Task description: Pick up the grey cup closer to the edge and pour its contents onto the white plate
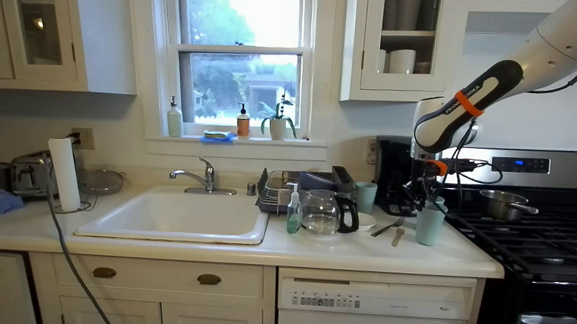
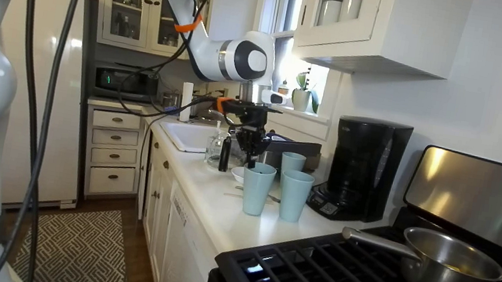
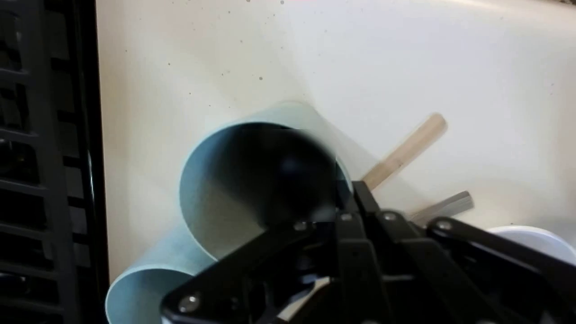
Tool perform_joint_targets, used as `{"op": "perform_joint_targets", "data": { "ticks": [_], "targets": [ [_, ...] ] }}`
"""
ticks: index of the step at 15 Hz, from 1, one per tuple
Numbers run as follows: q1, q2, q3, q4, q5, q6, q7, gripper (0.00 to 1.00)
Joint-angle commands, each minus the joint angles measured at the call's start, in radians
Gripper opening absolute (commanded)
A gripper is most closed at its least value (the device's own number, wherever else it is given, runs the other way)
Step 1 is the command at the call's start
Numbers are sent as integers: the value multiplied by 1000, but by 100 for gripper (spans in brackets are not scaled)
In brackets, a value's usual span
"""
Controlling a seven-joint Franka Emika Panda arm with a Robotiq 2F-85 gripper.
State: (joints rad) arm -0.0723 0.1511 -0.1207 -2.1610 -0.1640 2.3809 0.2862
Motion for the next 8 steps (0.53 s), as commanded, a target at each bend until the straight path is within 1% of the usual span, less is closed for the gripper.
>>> {"op": "perform_joint_targets", "data": {
  "ticks": [1, 3, 5, 7, 8],
  "targets": [
    [6, -47, -1, 46, 12, -87, 22, 1],
    [8, -95, 8, 72, 33, -156, 18, 1],
    [6, -130, 24, 114, 121, -264, -11, 1],
    [7, -143, 38, 169, 271, -362, -46, 1],
    [9, -143, 40, 194, 328, -400, -44, 1]
  ]
}}
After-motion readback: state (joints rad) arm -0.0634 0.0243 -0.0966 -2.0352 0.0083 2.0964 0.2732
